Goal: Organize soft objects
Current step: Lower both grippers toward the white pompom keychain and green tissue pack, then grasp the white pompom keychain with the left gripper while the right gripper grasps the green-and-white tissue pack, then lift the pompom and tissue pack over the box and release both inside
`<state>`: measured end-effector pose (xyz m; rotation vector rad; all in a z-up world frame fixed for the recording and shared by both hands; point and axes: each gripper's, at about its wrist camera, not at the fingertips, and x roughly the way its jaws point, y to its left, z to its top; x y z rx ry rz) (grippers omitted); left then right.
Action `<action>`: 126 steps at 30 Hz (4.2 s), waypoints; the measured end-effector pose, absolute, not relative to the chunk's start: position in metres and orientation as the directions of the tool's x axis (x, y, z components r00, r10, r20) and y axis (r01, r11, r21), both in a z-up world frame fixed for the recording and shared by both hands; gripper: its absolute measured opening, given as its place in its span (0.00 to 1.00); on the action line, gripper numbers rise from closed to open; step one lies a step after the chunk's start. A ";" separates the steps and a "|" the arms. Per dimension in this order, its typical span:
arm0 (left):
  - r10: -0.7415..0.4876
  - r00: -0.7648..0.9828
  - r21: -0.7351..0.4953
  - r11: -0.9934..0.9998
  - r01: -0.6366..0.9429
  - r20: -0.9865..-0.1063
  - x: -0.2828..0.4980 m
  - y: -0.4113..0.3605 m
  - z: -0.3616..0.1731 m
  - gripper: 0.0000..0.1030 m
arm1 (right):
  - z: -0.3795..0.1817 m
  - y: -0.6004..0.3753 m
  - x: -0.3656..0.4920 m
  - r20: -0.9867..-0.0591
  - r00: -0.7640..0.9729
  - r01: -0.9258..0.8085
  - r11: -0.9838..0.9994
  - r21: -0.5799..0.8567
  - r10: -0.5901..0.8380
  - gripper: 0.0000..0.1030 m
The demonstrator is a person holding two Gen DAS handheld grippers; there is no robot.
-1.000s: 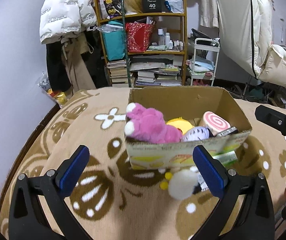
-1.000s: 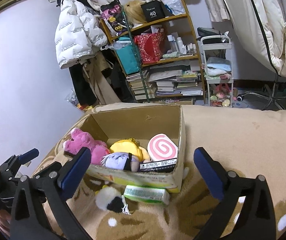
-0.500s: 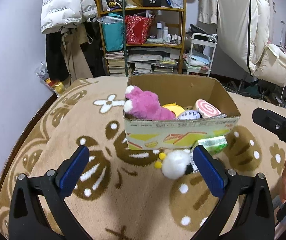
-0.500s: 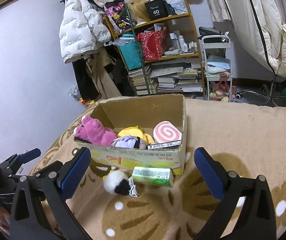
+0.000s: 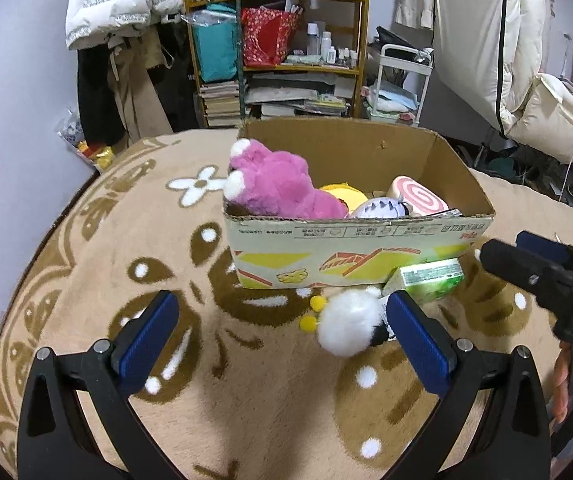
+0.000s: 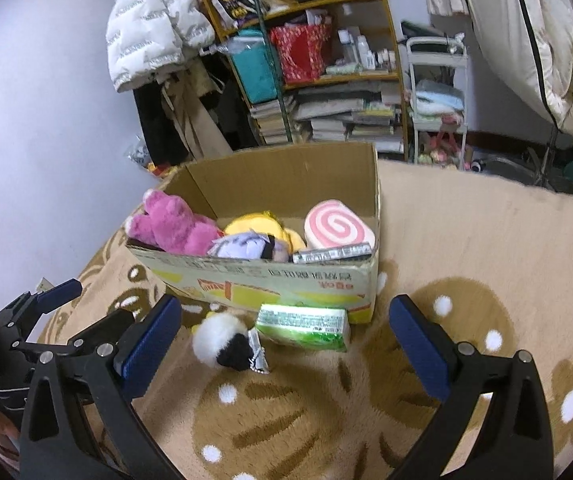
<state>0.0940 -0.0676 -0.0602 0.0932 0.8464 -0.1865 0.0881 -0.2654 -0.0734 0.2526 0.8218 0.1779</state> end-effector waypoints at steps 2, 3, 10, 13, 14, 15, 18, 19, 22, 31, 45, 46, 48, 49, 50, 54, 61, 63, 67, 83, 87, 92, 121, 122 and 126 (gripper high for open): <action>-0.131 0.641 0.005 0.978 0.206 -0.756 0.097 -0.069 -0.064 0.99 | -0.079 -0.266 0.094 -0.713 0.651 -0.051 0.953 0.299 0.259 1.00; -0.129 0.637 0.008 0.978 0.207 -0.760 0.099 -0.070 -0.066 0.99 | -0.082 -0.267 0.095 -0.718 0.646 -0.047 0.952 0.304 0.261 1.00; -0.136 0.608 0.004 0.975 0.224 -0.782 0.110 -0.077 -0.079 0.99 | -0.094 -0.268 0.110 -0.739 0.615 -0.025 0.944 0.328 0.273 1.00; -0.143 0.589 -0.005 0.973 0.229 -0.795 0.115 -0.079 -0.085 0.99 | -0.099 -0.268 0.116 -0.750 0.601 -0.019 0.943 0.333 0.277 1.00; -0.146 0.582 -0.009 0.973 0.232 -0.800 0.117 -0.081 -0.088 0.99 | -0.100 -0.268 0.118 -0.752 0.597 -0.017 0.942 0.335 0.278 1.00; -0.148 0.576 -0.012 0.972 0.234 -0.804 0.118 -0.081 -0.090 0.99 | -0.101 -0.267 0.120 -0.755 0.593 -0.015 0.942 0.336 0.279 1.00; -0.148 0.560 -0.009 0.970 0.242 -0.815 0.122 -0.086 -0.097 0.99 | -0.107 -0.267 0.126 -0.767 0.578 -0.005 0.940 0.340 0.280 1.00; -0.145 0.556 -0.005 0.969 0.245 -0.818 0.123 -0.087 -0.099 0.99 | -0.108 -0.267 0.127 -0.770 0.574 0.000 0.940 0.340 0.279 1.00; -0.147 0.539 -0.001 0.965 0.261 -0.830 0.127 -0.093 -0.106 0.99 | -0.113 -0.269 0.132 -0.778 0.563 0.011 0.938 0.346 0.280 1.00; -0.155 0.481 -0.005 0.954 0.299 -0.863 0.136 -0.103 -0.125 0.99 | -0.128 -0.272 0.140 -0.800 0.529 0.038 0.933 0.357 0.285 1.00; -0.158 0.402 -0.014 0.941 0.339 -0.902 0.149 -0.118 -0.146 0.99 | -0.141 -0.269 0.148 -0.825 0.488 0.050 0.935 0.352 0.285 1.00; -0.154 0.399 -0.011 0.941 0.339 -0.904 0.150 -0.119 -0.148 0.99 | -0.142 -0.269 0.149 -0.828 0.484 0.051 0.935 0.351 0.284 1.00; -0.146 0.388 -0.008 0.941 0.337 -0.910 0.151 -0.120 -0.153 0.99 | -0.143 -0.268 0.150 -0.832 0.477 0.053 0.935 0.350 0.284 1.00; -0.144 0.386 -0.007 0.942 0.335 -0.911 0.151 -0.120 -0.156 0.99 | -0.144 -0.269 0.149 -0.833 0.474 0.054 0.936 0.349 0.283 1.00; -0.146 0.381 -0.012 0.943 0.333 -0.913 0.152 -0.121 -0.157 0.99 | -0.145 -0.269 0.149 -0.835 0.472 0.056 0.936 0.348 0.282 1.00; -0.159 0.359 -0.034 0.944 0.329 -0.920 0.156 -0.122 -0.162 0.99 | -0.149 -0.269 0.151 -0.844 0.459 0.061 0.938 0.342 0.277 1.00; -0.168 0.328 -0.049 0.939 0.341 -0.930 0.161 -0.130 -0.173 0.99 | -0.154 -0.268 0.153 -0.856 0.442 0.072 0.940 0.333 0.270 1.00; -0.168 0.328 -0.048 0.939 0.342 -0.930 0.162 -0.132 -0.175 0.99 | -0.155 -0.268 0.153 -0.859 0.438 0.076 0.941 0.329 0.265 1.00; -0.183 0.319 -0.069 0.938 0.339 -0.930 0.161 -0.129 -0.180 0.95 | -0.157 -0.269 0.154 -0.860 0.430 0.081 0.937 0.339 0.274 1.00; -0.222 0.344 -0.118 0.947 0.298 -0.912 0.158 -0.103 -0.173 0.67 | -0.159 -0.277 0.151 -0.864 0.410 0.103 0.927 0.361 0.291 1.00; -0.218 0.351 -0.117 0.950 0.288 -0.910 0.158 -0.100 -0.171 0.58 | -0.159 -0.274 0.151 -0.866 0.407 0.099 0.928 0.359 0.291 1.00; -0.231 0.365 -0.122 0.947 0.299 -0.902 0.155 -0.096 -0.166 0.41 | -0.161 -0.269 0.152 -0.867 0.400 0.081 0.931 0.357 0.298 1.00; -0.194 0.624 -0.022 0.962 0.272 -0.757 0.090 -0.072 -0.072 0.37 | -0.094 -0.279 0.091 -0.729 0.602 0.005 0.911 0.413 0.327 0.85; -0.195 0.643 -0.014 0.961 0.275 -0.741 0.086 -0.073 -0.067 0.37 | -0.089 -0.280 0.087 -0.715 0.618 -0.001 0.910 0.414 0.326 0.85; -0.208 0.702 0.005 0.957 0.288 -0.681 0.077 -0.077 -0.043 0.38 | -0.064 -0.285 0.075 -0.645 0.694 -0.032 0.908 0.417 0.320 0.85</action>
